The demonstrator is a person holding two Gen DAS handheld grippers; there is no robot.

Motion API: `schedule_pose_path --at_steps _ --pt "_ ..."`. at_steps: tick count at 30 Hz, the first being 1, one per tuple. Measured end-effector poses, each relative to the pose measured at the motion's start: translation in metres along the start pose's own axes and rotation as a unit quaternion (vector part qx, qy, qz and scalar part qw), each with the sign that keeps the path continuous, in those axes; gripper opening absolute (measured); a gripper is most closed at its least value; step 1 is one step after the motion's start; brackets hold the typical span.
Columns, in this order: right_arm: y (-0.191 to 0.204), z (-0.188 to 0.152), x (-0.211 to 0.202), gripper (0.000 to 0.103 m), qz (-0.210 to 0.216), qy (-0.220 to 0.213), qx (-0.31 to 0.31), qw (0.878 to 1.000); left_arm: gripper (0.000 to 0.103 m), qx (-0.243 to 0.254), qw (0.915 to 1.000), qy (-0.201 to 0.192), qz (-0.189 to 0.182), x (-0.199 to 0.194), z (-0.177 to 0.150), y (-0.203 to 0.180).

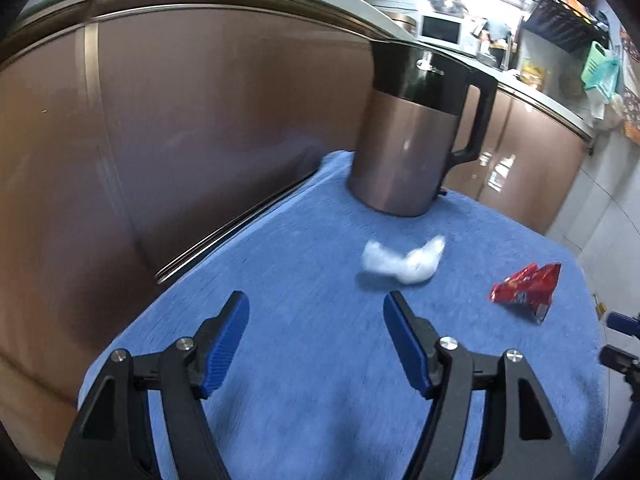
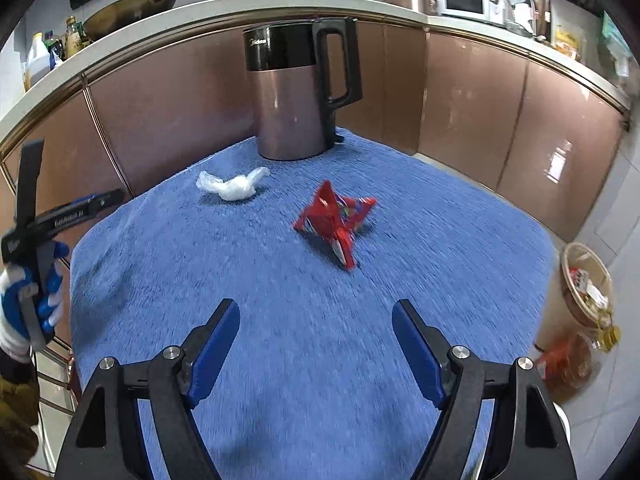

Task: Collect trash
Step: 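Return both grippers to the red chip bag and white plastic bag, then grasp white plastic bag with left gripper while right gripper grasps red chip bag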

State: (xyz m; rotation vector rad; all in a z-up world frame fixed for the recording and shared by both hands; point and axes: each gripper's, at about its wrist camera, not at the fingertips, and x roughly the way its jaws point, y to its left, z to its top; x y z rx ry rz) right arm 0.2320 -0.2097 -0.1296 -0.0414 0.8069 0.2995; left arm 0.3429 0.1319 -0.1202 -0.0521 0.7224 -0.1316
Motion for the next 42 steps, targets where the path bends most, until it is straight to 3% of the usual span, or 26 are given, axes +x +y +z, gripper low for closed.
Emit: schedule_pose_path --at_steps 7,12,17,23,26,31,36,42 --pt "-0.013 0.038 0.053 0.080 0.031 -0.006 0.004 0.999 0.069 0.003 0.9967 0.053 -0.061 0.064 0.032 -0.021" --pt "-0.024 0.051 0.086 0.080 0.039 -0.005 0.027 0.999 0.069 -0.038 0.9915 0.083 -0.093 0.110 0.041 -0.028" --pt "-0.029 0.054 0.111 0.080 0.041 0.005 0.034 0.999 0.069 -0.048 0.9862 0.099 -0.123 0.133 0.035 -0.042" --pt "-0.031 0.049 0.125 0.080 0.049 0.010 0.045 0.998 0.069 -0.009 0.9855 0.104 -0.134 0.139 0.025 -0.070" --pt "-0.034 0.043 0.129 0.069 0.051 0.014 0.049 0.997 0.067 -0.004 0.9854 0.102 -0.136 0.140 0.022 -0.074" --pt "-0.038 0.041 0.131 0.048 0.056 0.018 0.053 0.997 0.035 0.003 0.9831 0.113 -0.144 0.142 0.019 -0.079" --pt "-0.034 0.038 0.125 0.032 0.061 0.017 0.043 0.997 0.032 0.009 0.9835 0.107 -0.146 0.129 0.016 -0.084" --pt "-0.025 0.025 0.097 0.022 0.069 0.010 0.038 0.997 0.032 0.011 0.9855 0.085 -0.147 0.090 0.018 -0.082"
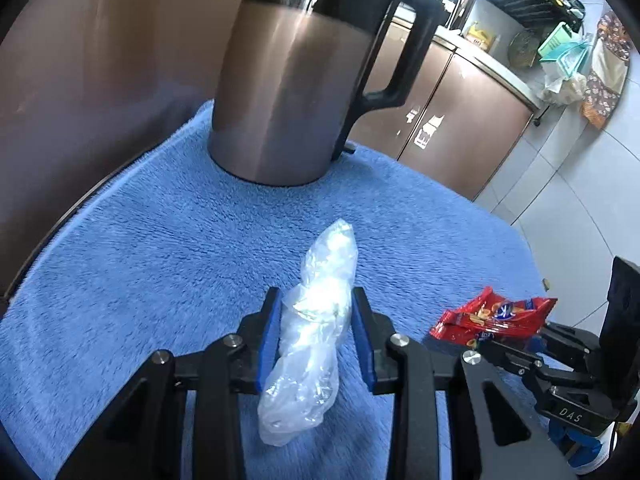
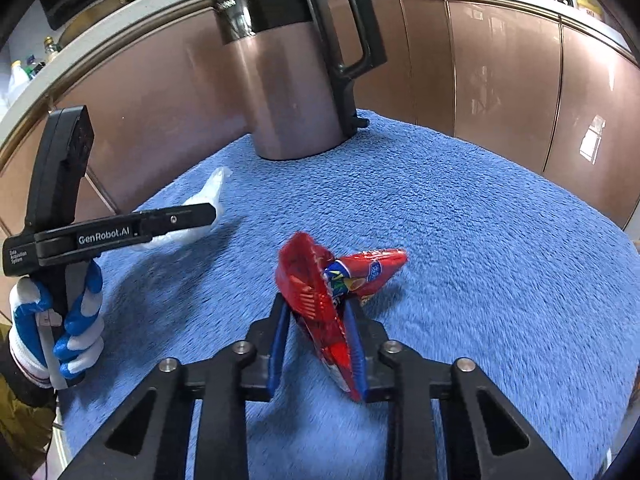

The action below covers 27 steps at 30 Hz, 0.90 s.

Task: Collect trash
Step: 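Grasp white plastic bag with left gripper while right gripper grasps red chip bag, then carry plastic bag and chip bag to the bin and open both grippers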

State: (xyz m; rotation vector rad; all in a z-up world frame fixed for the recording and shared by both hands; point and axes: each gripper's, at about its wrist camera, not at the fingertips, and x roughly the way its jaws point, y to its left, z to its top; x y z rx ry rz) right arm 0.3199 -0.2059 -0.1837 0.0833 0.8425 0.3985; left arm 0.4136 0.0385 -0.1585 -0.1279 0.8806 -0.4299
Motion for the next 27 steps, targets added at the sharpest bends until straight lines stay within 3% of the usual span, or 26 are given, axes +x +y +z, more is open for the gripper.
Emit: schedule_pose_path --at_steps 10,20,27 --pt "0.029 -0.026 -0.065 0.011 0.011 -0.030 -0.004 0.999 0.032 -0.005 0.9992 -0.039 -0.001 -0.078 -0.022 -0.010" --pt "0.060 -0.046 -0.124 0.010 0.016 -0.068 -0.019 0.997 0.032 -0.003 0.9972 -0.074 0.002 -0.144 -0.041 -0.029" --pt "0.057 -0.068 -0.176 0.010 0.010 -0.105 -0.009 0.994 0.032 0.023 0.9944 -0.103 0.003 -0.183 -0.039 -0.062"
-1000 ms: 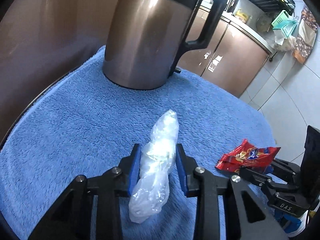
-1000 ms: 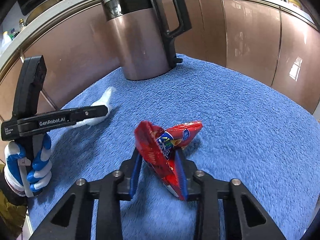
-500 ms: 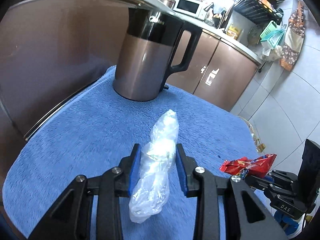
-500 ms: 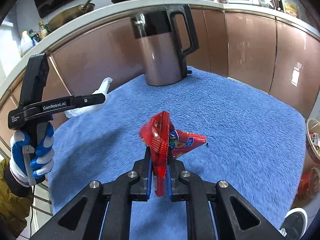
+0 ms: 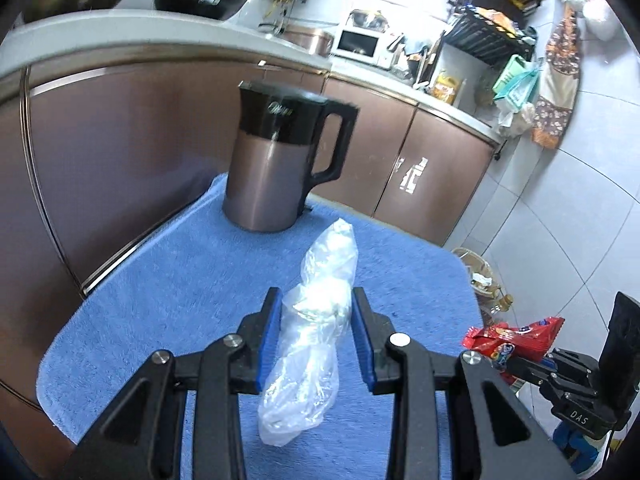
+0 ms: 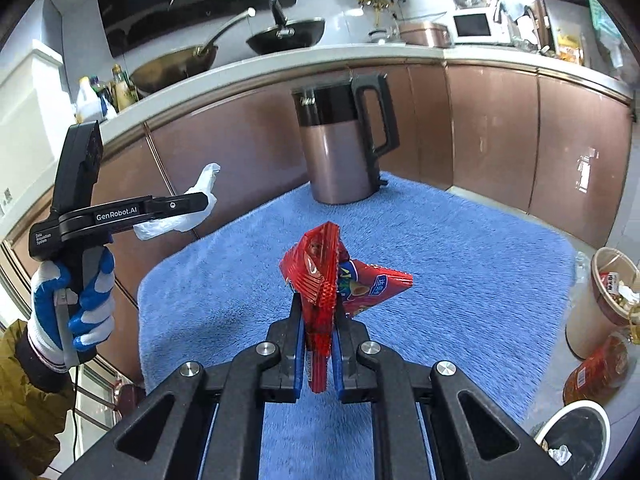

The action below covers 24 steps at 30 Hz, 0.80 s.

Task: Collect trash
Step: 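Carry plastic bag and chip bag to the bin and open both grippers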

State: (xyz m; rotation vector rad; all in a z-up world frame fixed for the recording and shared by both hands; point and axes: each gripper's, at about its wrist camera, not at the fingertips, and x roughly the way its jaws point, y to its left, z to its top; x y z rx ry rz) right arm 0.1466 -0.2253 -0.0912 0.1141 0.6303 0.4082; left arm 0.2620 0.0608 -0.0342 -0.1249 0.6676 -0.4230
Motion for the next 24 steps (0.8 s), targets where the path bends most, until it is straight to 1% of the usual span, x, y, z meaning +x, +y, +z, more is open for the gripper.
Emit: schedule_pose_path --at_steps 2,7,12,17,18,20,24 --pt "-0.004 -0.003 -0.017 0.011 -0.008 -0.012 0.004 1.000 0.032 0.010 0.9999 -0.008 -0.003 -0.009 0.005 -0.013" --pt "-0.019 -0.013 -0.064 0.010 -0.036 -0.048 0.021 0.998 0.032 0.041 0.9985 -0.027 -0.024 -0.025 0.020 -0.061" --pt "-0.043 -0.029 -0.109 0.010 -0.078 -0.078 0.046 0.993 0.032 0.070 0.9949 -0.030 -0.066 -0.027 0.029 -0.117" --pt "-0.080 -0.048 -0.153 0.011 -0.135 -0.103 0.083 0.982 0.032 0.107 0.9886 -0.014 -0.105 -0.014 0.029 -0.180" --pt "-0.086 -0.052 -0.160 0.011 -0.145 -0.107 0.090 0.980 0.032 0.120 0.9862 -0.008 -0.114 -0.008 0.029 -0.198" --pt "-0.102 -0.062 -0.175 0.011 -0.168 -0.113 0.106 0.973 0.032 0.136 0.9829 0.000 -0.124 0.001 0.026 -0.222" --pt "-0.135 -0.082 -0.197 0.011 -0.201 -0.121 0.145 0.961 0.032 0.170 0.9730 0.029 -0.154 0.028 0.014 -0.280"
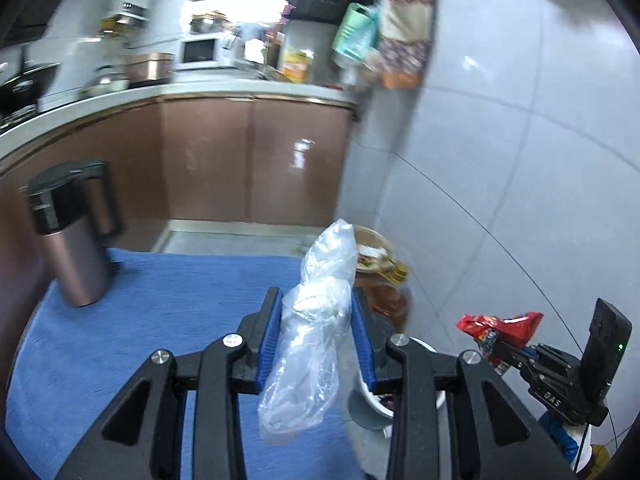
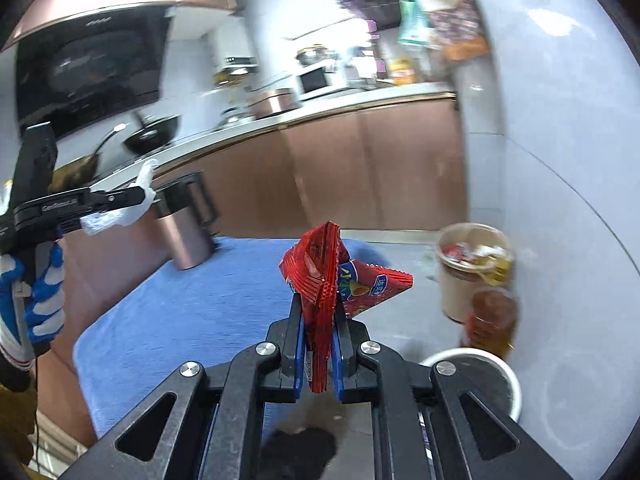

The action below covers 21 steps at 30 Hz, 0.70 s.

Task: Collect trash
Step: 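Carry plastic bag and chip bag to the bin and open both grippers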

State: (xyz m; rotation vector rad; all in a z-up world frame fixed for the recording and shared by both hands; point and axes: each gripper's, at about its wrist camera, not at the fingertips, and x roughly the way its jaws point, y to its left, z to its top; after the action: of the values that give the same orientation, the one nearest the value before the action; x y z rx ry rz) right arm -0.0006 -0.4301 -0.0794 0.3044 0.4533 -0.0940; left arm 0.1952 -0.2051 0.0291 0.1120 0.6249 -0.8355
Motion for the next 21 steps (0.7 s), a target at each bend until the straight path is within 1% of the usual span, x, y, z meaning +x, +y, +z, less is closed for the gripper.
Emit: schedule_pose_path --at_steps 5,9,12,15,19,21 --pt "-0.053 -0.013 0.007 0.011 -0.034 0.008 0.061 0.998 0.032 0.026 0.9979 0.048 -0.036 0.062 -0.002 -0.051" --pt "-0.081 -0.025 0.015 0.011 -0.051 0.022 0.089 0.995 0.032 0.039 0.9935 0.088 -0.061 0.111 -0.011 -0.090" --pt "-0.100 -0.033 0.027 0.011 -0.070 0.039 0.095 0.992 0.033 0.037 0.9889 0.119 -0.081 0.149 -0.020 -0.112" --pt "-0.114 -0.037 0.039 0.011 -0.082 0.051 0.098 0.990 0.033 0.030 0.9850 0.143 -0.092 0.179 -0.028 -0.127" --pt "-0.132 -0.048 0.052 0.011 -0.090 0.066 0.111 0.987 0.033 0.027 0.9808 0.166 -0.098 0.213 -0.038 -0.148" --pt "-0.139 -0.053 0.057 0.013 -0.097 0.073 0.116 0.986 0.033 0.025 0.9785 0.179 -0.100 0.229 -0.043 -0.155"
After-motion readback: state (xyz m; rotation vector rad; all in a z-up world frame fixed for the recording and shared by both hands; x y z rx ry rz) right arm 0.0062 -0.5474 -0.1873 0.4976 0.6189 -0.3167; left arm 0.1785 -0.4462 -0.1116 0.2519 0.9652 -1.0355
